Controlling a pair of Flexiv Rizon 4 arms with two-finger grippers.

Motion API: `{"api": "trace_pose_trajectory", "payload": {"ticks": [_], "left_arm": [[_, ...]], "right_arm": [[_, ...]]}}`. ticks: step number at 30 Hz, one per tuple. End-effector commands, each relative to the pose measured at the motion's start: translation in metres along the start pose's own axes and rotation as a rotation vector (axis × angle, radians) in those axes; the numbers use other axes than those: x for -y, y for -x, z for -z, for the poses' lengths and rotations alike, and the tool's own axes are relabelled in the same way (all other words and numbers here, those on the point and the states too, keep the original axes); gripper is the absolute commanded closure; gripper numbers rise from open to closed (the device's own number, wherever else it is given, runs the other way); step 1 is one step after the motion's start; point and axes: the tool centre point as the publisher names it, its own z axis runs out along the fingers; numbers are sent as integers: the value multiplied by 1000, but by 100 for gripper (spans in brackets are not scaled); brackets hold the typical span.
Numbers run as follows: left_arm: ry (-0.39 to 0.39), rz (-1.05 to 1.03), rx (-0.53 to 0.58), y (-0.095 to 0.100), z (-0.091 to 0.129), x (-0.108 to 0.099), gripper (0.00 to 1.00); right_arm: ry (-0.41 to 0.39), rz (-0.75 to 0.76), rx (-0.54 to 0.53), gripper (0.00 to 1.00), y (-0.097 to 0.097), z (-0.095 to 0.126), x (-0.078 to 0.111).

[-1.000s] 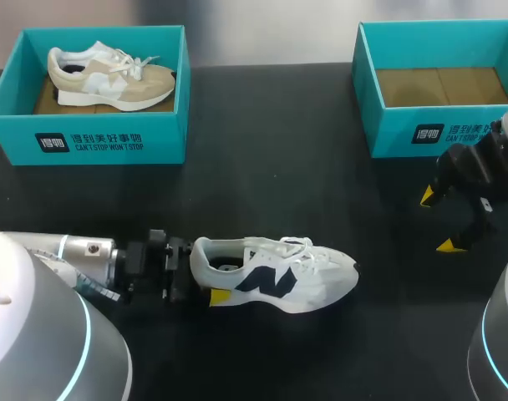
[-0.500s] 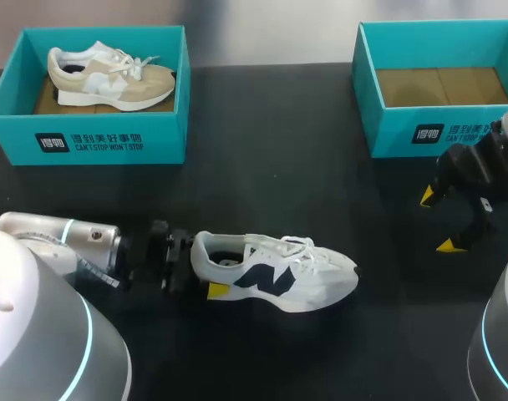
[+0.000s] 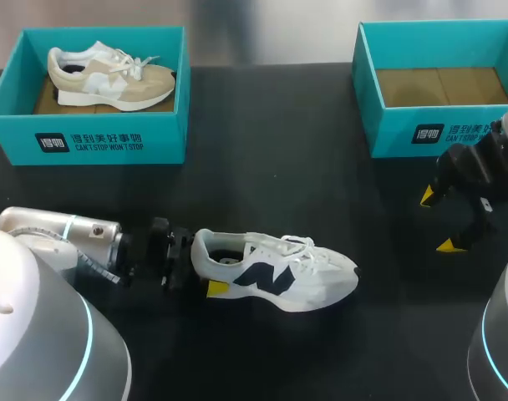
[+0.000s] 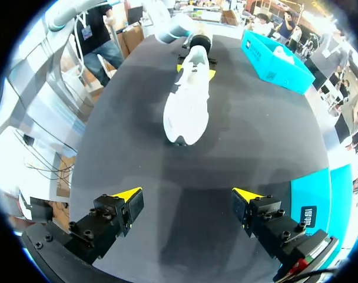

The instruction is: Take the shoe out of the shoebox, open the shoe tongue, remove and reinsert the insole, then place the shoe into the shoebox

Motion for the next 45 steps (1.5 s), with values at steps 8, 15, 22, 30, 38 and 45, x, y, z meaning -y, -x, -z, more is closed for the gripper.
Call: {"api": "trace_pose_trajectory", "payload": {"ticks": [8, 15, 22, 30, 38, 45], "left_arm": [[2, 0, 1, 2, 0, 0, 100], [2, 0, 1, 2, 0, 0, 100], [2, 0, 1, 2, 0, 0, 100], [2, 0, 1, 2, 0, 0, 100], [2, 0, 1, 2, 0, 0, 100], [2, 0, 1, 2, 0, 0, 100]], "right_arm": [[-63, -292, 30, 0, 8, 17, -48], [-253, -582, 50, 0, -2, 13, -109], [-253, -582, 50, 0, -2, 13, -109], [-314, -819, 79, 0, 1, -1, -137], [-282, -1169, 137, 0, -2, -28, -194], [-265, -1180, 173, 0, -4, -35, -217]]}}
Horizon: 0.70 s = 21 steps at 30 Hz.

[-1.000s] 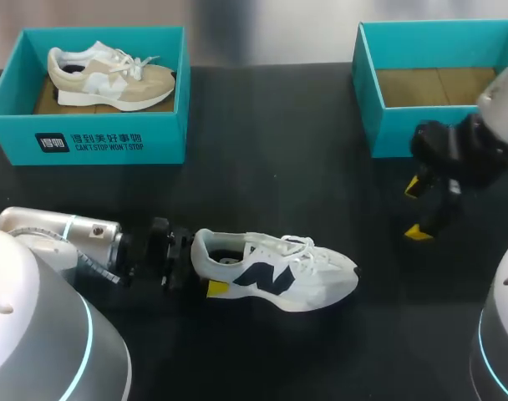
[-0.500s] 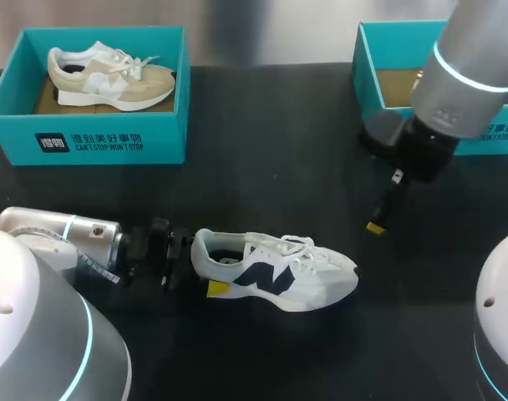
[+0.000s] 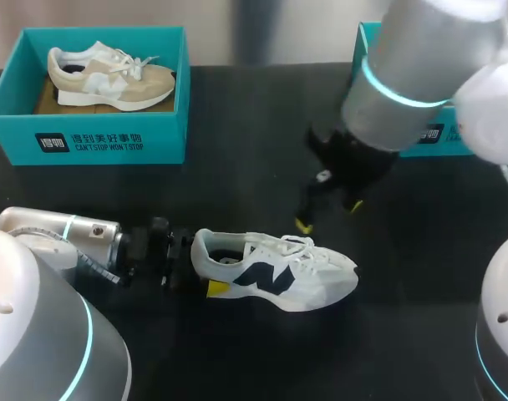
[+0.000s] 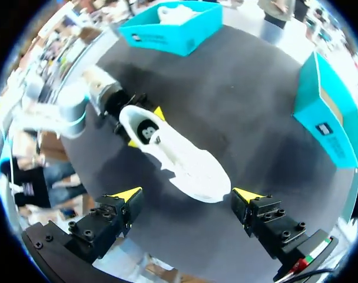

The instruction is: Take the shoe out of the shoebox, open the shoe tongue, remove and reinsert the insole, then place the shoe into the shoebox

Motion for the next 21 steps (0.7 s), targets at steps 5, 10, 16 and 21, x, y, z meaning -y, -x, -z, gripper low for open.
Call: {"api": "trace_pose_trajectory", "payload": {"ticks": [5, 10, 16, 21], "left_arm": [[3, 0, 1, 1, 0, 0, 100], [3, 0, 1, 1, 0, 0, 100], [3, 0, 1, 1, 0, 0, 100], [3, 0, 1, 1, 0, 0, 100]], "right_arm": [[-75, -103, 75, 0, -13, -8, -18], [-75, -103, 75, 0, -13, -8, -18], [-103, -279, 168, 0, -46, -14, -35], [-164, -430, 287, 0, -66, -25, -52]]}}
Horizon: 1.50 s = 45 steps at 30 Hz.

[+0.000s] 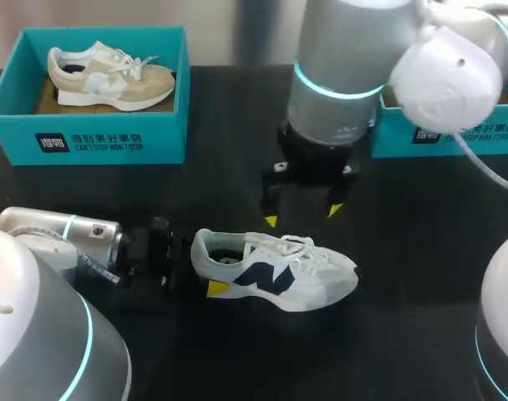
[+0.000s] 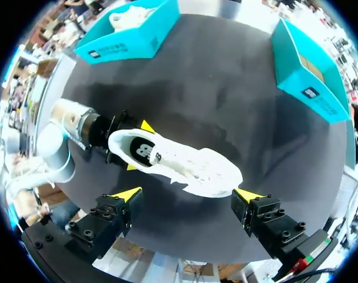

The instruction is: Take the shoe out of the shoebox, open the shoe tongue, remove and reinsert the insole, then place the shoe into the shoebox

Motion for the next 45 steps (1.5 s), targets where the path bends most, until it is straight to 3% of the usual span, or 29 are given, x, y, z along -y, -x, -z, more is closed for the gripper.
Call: {"api": "trace_pose_trajectory", "payload": {"ticks": [1, 7, 16, 23, 32, 45], "left_arm": [[3, 0, 0, 1, 0, 0, 100], [3, 0, 0, 1, 0, 0, 100], [3, 0, 0, 1, 0, 0, 100], [3, 0, 0, 1, 0, 0, 100], [3, 0, 0, 1, 0, 0, 100], [3, 0, 0, 1, 0, 0, 100]], "right_arm": [[-74, -141, 214, 0, -45, -13, -19], [-60, -214, 291, 0, -63, -23, -22], [-18, -248, 306, 0, -70, -41, -19], [-3, -291, 377, 0, -80, -55, -19], [16, -342, 418, 0, -70, -69, -15], [21, -418, 538, 0, -71, -92, -15]]}}
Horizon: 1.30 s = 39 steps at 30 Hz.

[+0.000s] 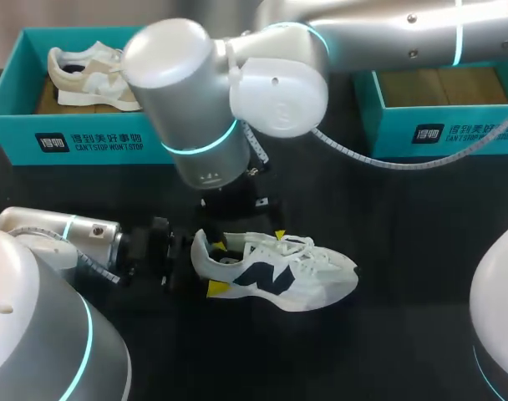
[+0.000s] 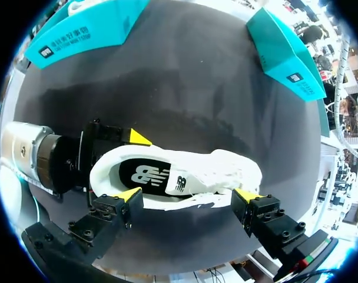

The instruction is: Take the shoe out of the shoebox, open the shoe tongue, remove and reinsert the insole, then place the shoe into the shoebox

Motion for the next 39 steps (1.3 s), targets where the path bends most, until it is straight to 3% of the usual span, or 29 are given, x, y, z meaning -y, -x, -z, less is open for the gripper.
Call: {"api": "trace_pose_trajectory", "payload": {"ticks": [1, 14, 39], "left_arm": [[3, 0, 1, 1, 0, 0, 100], [3, 0, 1, 1, 0, 0, 100], [3, 0, 1, 1, 0, 0, 100]], "right_arm": [[41, -263, 215, 0, -12, -7, 8], [80, -338, 325, 0, -13, -17, 5], [156, -461, 375, 0, 13, -42, 2]]}}
